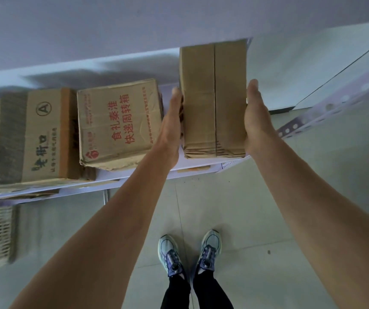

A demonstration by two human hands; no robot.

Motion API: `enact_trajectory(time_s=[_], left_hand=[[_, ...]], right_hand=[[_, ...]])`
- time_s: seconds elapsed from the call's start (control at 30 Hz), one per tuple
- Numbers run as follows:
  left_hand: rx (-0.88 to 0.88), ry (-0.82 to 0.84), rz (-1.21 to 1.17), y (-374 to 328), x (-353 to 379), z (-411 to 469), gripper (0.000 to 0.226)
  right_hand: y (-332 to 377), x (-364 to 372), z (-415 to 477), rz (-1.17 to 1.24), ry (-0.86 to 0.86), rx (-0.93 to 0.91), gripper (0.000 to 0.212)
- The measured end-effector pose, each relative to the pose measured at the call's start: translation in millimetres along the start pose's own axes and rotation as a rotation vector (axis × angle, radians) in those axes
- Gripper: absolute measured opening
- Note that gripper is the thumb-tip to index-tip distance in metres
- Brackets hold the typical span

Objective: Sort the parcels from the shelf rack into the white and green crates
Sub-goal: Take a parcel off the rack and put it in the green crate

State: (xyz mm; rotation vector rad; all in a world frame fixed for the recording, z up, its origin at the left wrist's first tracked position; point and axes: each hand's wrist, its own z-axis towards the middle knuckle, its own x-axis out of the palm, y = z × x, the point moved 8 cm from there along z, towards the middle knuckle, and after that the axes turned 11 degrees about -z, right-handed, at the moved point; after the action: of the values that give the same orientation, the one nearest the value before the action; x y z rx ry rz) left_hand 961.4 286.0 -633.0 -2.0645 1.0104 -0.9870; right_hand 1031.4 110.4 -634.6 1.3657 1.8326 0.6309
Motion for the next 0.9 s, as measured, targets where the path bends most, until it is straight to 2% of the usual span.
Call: enact_trajectory(time_s=[0.2, 0.3, 0.4, 0.5, 0.53, 0.63, 0.73, 0.83, 0.9], left_hand=[[0.151, -0.131, -0.075, -23, -22, -9, 0.056], [0.14, -0.125, -0.096, -20, -24, -13, 0.052], [0.085, -0.102, -0.079, -7, -26, -13, 0.064], [0.079, -0.063, -0.038, 0, -22, -18, 0.074], [0.074, -0.065, -0.007, 2, -21, -20, 0.076], [0.055, -0.09, 0.048, 3, -22, -24, 0.082], [-0.015, -0.028, 0.007, 1, -25, -25, 0.091], [-0.043, -0.009, -0.11, -3, -27, -29, 0.089], [-0.013, -0.031, -0.118, -3, -29, -31, 0.084]], right_hand=[[1, -2, -13, 0.265, -0.009, -0.162, 0.052], [-4, 6, -18, 0.362, 0.016, -0.178, 0.041], [-13, 11, -21, 0.348, 0.06, -0.23, 0.025], [-37, 12, -19, 0.298, 0.102, -0.221, 0.049], [-45, 10, -19, 0.292, 0.086, -0.181, 0.051], [-60, 6, -19, 0.257, 0.048, -0.066, 0.043], [-55, 6, -25, 0.193, 0.044, -0.015, 0.03], [-53, 4, -28, 0.221, 0.045, -0.015, 0.033], [-53, 2, -30, 0.331, 0.068, -0.02, 0.035]])
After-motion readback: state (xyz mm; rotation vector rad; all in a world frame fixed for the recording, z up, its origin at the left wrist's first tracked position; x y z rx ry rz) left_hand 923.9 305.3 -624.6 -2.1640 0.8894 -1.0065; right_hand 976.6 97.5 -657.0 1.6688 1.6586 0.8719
